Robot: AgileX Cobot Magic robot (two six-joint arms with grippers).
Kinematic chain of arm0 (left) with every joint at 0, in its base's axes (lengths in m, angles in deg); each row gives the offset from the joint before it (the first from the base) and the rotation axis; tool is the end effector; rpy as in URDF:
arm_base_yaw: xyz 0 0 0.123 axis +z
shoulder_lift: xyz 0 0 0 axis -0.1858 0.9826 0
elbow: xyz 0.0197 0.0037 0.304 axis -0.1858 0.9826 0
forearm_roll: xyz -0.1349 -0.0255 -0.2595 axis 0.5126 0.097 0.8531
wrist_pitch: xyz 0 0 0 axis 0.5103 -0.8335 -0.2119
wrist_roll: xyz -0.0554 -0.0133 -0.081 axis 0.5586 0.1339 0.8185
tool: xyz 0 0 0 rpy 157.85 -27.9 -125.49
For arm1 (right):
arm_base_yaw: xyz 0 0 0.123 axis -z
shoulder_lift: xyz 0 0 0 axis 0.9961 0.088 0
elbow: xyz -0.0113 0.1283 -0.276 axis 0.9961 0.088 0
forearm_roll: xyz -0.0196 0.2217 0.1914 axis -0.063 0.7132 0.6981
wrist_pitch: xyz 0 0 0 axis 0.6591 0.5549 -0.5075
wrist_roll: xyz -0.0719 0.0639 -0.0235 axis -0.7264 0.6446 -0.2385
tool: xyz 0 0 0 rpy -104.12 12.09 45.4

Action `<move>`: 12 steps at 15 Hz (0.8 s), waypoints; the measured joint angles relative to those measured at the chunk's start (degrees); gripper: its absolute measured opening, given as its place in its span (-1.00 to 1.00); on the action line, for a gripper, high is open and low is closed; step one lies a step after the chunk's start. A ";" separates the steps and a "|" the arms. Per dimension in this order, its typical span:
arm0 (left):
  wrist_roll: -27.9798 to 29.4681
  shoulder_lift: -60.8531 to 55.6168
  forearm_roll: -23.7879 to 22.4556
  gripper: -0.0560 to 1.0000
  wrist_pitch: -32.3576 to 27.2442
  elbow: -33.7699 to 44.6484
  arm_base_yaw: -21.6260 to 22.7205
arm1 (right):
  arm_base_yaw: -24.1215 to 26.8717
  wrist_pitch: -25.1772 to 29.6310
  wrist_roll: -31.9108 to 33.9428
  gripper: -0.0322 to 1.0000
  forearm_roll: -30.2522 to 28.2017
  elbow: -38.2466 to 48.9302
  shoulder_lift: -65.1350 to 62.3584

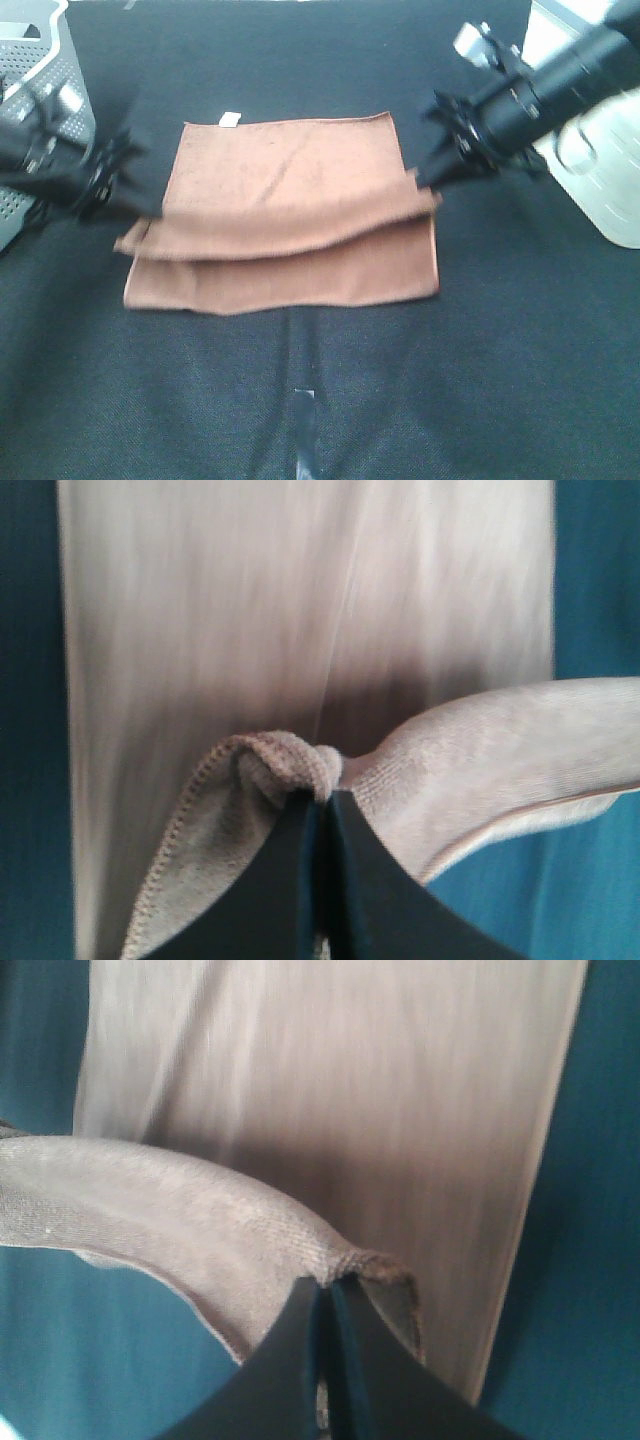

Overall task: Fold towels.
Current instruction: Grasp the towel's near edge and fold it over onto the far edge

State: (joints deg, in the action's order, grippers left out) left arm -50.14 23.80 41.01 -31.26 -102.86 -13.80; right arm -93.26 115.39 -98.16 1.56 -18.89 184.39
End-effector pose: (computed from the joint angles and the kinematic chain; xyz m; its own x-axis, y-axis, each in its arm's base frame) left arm 0.4098 -0.0740 0.1366 -0.9099 -0.2974 -0.2892 -0.0598 0.7838 -0.6181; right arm 0.4373 0.1156 0.1823 -0.9373 0.0069 -0.3485 -0.1914 0.8254 0.5311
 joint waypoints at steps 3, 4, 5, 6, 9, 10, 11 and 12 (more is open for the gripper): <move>6.02 8.02 -4.35 -0.88 0.23 -15.41 0.00 | 0.00 5.50 5.84 -0.94 -5.04 -21.08 13.18; 8.08 10.37 -6.19 -0.88 0.63 -19.71 0.00 | 0.00 6.65 7.10 -0.94 -6.02 -27.44 16.67; 10.03 12.83 -7.73 -0.88 0.86 -24.01 0.00 | 0.00 7.45 8.31 -0.94 -7.05 -33.00 20.40; 10.03 12.83 -7.73 -0.88 0.86 -24.01 0.00 | 0.00 7.45 8.31 -0.94 -7.05 -33.00 20.40; 12.66 22.92 -8.88 -0.88 1.03 -40.34 0.40 | 0.46 8.71 10.77 -0.94 -8.14 -52.08 31.11; 13.01 25.95 -8.88 -0.88 1.03 -44.63 0.40 | 0.97 8.71 11.23 -0.94 -8.14 -57.18 34.15; 13.01 28.76 -8.88 -0.88 1.09 -49.33 0.52 | 1.43 8.71 11.29 -0.94 -8.14 -61.25 36.90; 13.01 31.05 -8.88 -0.88 1.55 -52.71 0.52 | 1.78 8.08 11.29 -0.94 -8.14 -64.46 39.19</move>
State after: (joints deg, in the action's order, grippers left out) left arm -37.13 54.86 32.13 -29.71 -155.58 -13.29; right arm -91.48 123.47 -86.87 -6.58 -83.34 223.58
